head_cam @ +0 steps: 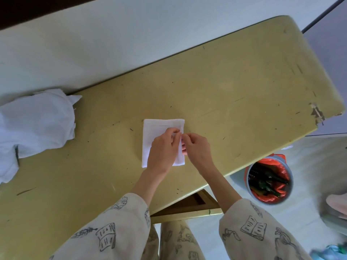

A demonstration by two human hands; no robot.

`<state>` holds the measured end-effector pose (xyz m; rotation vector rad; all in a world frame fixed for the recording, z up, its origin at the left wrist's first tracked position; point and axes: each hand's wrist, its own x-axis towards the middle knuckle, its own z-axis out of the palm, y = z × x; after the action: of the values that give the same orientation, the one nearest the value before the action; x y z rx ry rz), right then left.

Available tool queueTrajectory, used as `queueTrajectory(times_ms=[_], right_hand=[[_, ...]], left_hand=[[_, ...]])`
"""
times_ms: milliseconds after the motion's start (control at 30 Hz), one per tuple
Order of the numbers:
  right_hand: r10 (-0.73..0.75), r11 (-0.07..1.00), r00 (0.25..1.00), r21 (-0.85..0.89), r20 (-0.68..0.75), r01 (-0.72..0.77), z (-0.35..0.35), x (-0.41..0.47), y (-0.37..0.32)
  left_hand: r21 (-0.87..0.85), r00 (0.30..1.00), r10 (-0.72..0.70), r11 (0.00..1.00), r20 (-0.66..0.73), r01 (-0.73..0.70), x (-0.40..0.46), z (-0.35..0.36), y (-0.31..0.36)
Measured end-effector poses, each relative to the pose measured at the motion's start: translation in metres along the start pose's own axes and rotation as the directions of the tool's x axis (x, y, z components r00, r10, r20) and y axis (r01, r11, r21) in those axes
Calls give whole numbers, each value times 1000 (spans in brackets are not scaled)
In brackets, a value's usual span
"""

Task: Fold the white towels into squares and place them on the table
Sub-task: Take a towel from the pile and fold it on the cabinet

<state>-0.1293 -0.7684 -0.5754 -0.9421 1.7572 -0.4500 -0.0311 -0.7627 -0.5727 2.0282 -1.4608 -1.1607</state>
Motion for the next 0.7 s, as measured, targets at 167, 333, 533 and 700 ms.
queueTrajectory(times_ms=[167,333,533,700], right_hand=[[-8,1000,1000,-26,6,8,0,1,-4],[-38,996,999,-78,-14,37,1,4,-5],[-48,994,998,-96,-27,45,3,6,-8],[-62,991,998,-123,-17,59,2,5,-6]], left_hand=[[31,997,76,997,-31,-75,-6,-8,-8],[201,965,228,959,-127,-200,-16,-18,-32],[311,934,339,905,-112,-291,-15,-18,-55],[503,911,398,813,-110,-294,-14,-23,-55]])
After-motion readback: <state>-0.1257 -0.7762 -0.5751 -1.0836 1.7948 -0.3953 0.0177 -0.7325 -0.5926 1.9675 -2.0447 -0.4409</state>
